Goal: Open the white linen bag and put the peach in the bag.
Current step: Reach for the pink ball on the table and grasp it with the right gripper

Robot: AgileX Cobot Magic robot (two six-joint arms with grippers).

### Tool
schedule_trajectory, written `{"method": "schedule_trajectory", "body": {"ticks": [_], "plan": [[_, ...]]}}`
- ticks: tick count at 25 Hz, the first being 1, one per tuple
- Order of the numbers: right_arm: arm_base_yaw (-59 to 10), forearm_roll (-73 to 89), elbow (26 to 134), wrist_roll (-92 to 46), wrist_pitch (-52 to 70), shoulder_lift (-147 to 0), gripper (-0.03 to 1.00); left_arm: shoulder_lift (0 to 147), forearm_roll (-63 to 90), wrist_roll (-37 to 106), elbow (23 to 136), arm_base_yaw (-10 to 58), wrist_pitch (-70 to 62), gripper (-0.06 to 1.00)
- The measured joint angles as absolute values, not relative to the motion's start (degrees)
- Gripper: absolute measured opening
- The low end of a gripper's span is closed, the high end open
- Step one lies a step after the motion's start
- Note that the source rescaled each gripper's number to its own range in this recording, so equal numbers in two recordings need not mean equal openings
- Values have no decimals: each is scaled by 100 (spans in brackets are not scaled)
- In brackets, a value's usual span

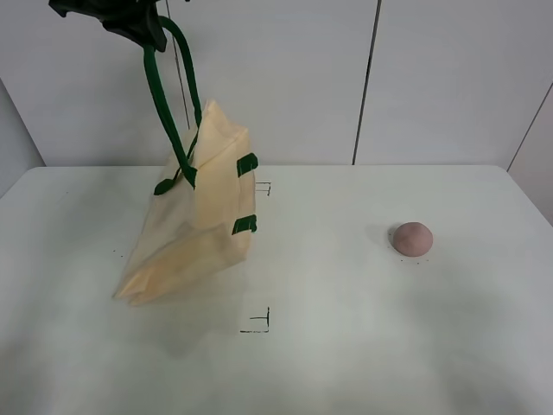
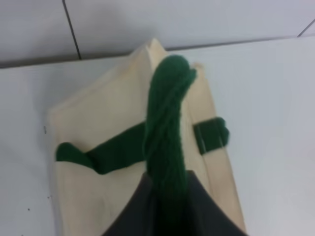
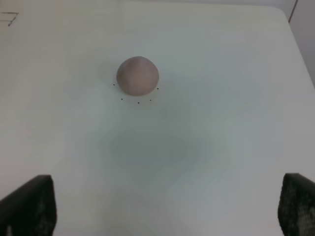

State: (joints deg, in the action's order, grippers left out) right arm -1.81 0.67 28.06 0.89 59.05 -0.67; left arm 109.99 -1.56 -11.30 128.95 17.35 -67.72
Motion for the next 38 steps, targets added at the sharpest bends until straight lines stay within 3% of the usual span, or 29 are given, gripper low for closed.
{"method": "schedule_trajectory", "body": {"ticks": [5, 10, 22, 27, 38], "plan": [[-181, 202, 3009, 89, 5769, -1321, 100, 10893, -103, -1122, 12895, 1735, -6772, 0], [-181, 280, 3692, 46, 5273, -3724, 100, 10893, -85, -1110, 12895, 1735, -6772, 0], [-181, 302, 7143, -214, 5035, -9626, 100, 10893, -71, -1110, 12895, 1735, -6772, 0], [-181, 401, 8078, -231, 4995, -10937, 100, 10893, -76, -1110, 12895, 1735, -6772, 0], [-245, 570, 8142, -601, 4341, -12020, 100, 10893, -76, -1109, 12895, 1735, -6772, 0]]}}
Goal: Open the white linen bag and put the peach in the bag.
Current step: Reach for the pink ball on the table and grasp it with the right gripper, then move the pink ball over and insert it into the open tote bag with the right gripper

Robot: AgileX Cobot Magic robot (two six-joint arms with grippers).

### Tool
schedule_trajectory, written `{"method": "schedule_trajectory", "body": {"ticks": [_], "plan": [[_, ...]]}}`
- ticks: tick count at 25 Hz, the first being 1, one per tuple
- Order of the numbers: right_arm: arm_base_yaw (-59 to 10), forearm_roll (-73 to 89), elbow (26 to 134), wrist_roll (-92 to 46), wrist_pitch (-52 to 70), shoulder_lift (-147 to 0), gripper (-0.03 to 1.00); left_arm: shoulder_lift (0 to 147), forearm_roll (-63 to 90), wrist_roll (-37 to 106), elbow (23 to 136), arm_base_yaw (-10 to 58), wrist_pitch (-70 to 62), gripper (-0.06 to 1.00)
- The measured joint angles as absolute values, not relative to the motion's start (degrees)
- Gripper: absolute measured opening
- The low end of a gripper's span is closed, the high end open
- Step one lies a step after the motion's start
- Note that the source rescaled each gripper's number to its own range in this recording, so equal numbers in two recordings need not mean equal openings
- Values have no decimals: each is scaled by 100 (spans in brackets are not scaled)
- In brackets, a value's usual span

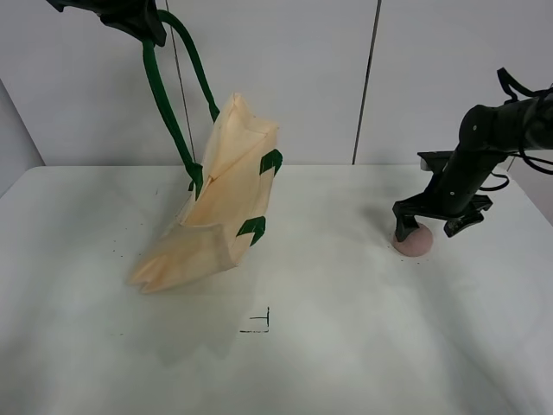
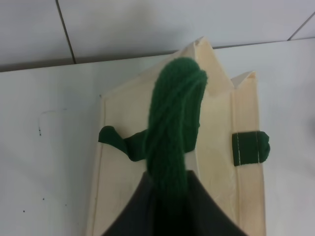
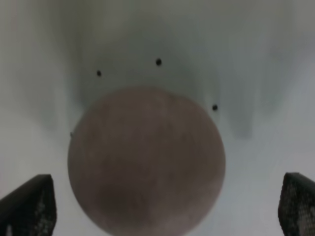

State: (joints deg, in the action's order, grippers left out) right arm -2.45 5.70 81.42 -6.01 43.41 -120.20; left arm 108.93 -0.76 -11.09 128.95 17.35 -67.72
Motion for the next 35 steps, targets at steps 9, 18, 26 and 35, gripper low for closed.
{"method": "schedule_trajectory", "body": {"ticks": [9, 18, 26, 35], "plan": [[-245, 626, 8152, -662, 4041, -12277, 83, 10893, -76, -1109, 12895, 1735, -6772, 0], [-245, 1042, 8169, -989, 4128, -11978, 0, 10893, -76, -1109, 12895, 1735, -6772, 0], [-253, 2167, 8890, -1663, 4959, -10888, 0, 10893, -76, -1109, 12895, 1735, -6772, 0], [-1541, 2321, 10784, -1669, 5760, -10844, 0, 10893, -76, -1109, 12895, 1735, -6772, 0]]}}
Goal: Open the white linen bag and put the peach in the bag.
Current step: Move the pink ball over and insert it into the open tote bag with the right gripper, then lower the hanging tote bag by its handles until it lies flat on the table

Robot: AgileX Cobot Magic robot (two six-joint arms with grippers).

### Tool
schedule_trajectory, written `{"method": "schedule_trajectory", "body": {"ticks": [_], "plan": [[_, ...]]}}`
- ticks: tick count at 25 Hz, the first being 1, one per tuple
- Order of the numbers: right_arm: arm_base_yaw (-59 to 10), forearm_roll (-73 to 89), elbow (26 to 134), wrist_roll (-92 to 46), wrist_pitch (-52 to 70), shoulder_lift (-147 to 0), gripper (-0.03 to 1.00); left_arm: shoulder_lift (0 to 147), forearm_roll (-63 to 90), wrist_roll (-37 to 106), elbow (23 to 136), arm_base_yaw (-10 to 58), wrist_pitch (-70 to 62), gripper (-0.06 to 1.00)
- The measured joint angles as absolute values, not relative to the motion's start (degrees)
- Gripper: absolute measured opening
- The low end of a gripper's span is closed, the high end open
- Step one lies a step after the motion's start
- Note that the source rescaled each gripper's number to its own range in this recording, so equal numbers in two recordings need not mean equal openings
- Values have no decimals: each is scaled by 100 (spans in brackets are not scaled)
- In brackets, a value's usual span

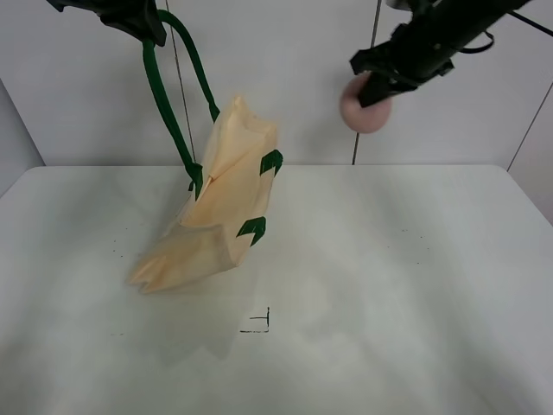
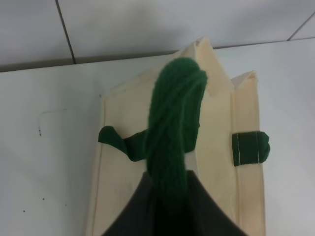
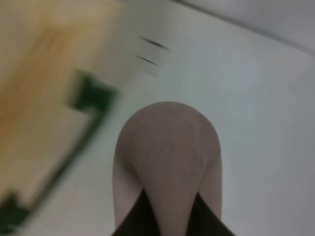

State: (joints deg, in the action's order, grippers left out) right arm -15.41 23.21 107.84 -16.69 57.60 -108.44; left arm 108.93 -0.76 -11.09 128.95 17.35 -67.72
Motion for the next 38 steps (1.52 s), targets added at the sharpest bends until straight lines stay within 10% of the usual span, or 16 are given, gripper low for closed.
{"method": "schedule_trajectory", "body": {"ticks": [17, 24, 38], "plan": [[-3284, 2721, 10831, -1411, 4079, -12663, 2, 10893, -76, -1109, 12895, 1735, -6772, 0], [-3294, 2888, 10867, -1585, 3970, -12834, 90, 10893, -76, -1109, 12895, 1735, -6772, 0], [-3160, 315, 12238, 65, 6368, -12813, 100, 10893, -72, -1109, 12895, 1735, -6772, 0]]}}
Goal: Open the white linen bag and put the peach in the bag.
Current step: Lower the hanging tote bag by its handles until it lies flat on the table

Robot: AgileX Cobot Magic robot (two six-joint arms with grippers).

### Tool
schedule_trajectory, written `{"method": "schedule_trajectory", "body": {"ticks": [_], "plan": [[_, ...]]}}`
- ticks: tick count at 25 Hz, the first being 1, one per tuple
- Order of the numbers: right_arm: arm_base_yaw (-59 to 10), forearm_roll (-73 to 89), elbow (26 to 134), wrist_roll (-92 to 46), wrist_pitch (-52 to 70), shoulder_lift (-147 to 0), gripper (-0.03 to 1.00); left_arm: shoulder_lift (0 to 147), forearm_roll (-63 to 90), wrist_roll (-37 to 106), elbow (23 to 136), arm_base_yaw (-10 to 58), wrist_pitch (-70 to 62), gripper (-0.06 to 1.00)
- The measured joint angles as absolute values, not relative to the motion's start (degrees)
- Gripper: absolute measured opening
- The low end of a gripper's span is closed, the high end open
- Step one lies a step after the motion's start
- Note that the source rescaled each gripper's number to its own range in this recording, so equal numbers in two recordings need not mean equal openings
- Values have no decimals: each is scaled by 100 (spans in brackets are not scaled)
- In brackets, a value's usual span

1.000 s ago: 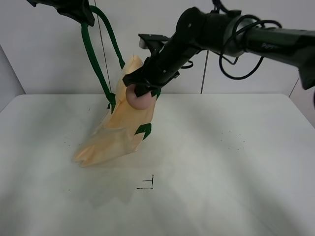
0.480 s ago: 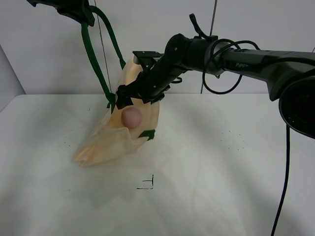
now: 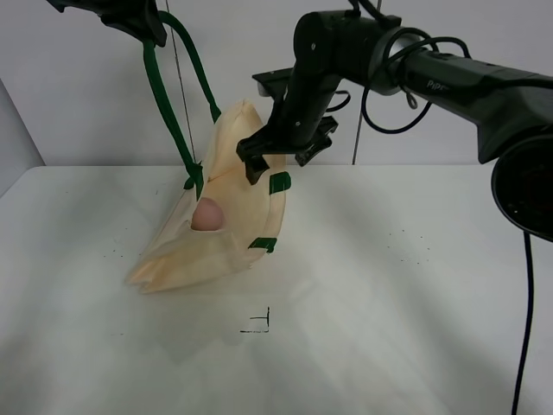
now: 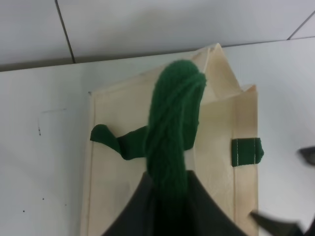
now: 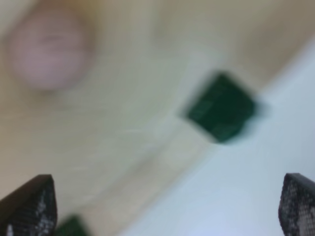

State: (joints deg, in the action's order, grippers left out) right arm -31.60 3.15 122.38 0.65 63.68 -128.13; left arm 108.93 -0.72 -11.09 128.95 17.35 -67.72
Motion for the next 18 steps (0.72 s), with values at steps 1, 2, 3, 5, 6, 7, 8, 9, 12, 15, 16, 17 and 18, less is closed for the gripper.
{"method": "schedule_trajectory", "body": {"ticks": [1, 2, 3, 5, 6, 7, 8, 9, 12, 15, 16, 17, 18], "plan": [[-3055, 247, 12301, 125, 6438, -12810, 100, 10893, -72, -1109, 12895, 1735, -6772, 0], [-2928, 193, 12332, 156, 6492, -12809, 100, 10893, -72, -1109, 12895, 1735, -6772, 0], [-2778, 165, 12330, 177, 6509, -12809, 100, 10893, -72, -1109, 12895, 1735, -6772, 0], [-2459, 123, 12330, 184, 6529, -12814, 100, 10893, -72, -1109, 12895, 1735, -6772, 0], [-2253, 98, 12330, 190, 6529, -12814, 100, 10893, -72, -1109, 12895, 1735, -6772, 0], [-2029, 85, 12330, 196, 6529, -12814, 100, 10893, -72, -1109, 12895, 1735, -6772, 0], [-1829, 76, 12330, 196, 6529, -12814, 100, 10893, -72, -1109, 12895, 1735, -6772, 0], [-1580, 50, 12330, 196, 6529, -12814, 100, 10893, -72, -1109, 12895, 1735, -6772, 0], [-880, 37, 12330, 202, 6565, -12814, 100, 10893, -72, -1109, 12895, 1735, -6772, 0], [-353, 0, 12330, 202, 6682, -12814, 100, 10893, -72, -1109, 12895, 1735, -6772, 0], [-237, 30, 12330, 202, 6710, -12814, 100, 10893, -72, -1109, 12895, 1735, -6772, 0], [-165, 40, 12330, 185, 6758, -12814, 100, 10893, -72, -1109, 12895, 1735, -6772, 0], [-142, 40, 12330, 159, 6837, -12814, 100, 10893, -72, -1104, 12895, 1735, -6772, 0]]}}
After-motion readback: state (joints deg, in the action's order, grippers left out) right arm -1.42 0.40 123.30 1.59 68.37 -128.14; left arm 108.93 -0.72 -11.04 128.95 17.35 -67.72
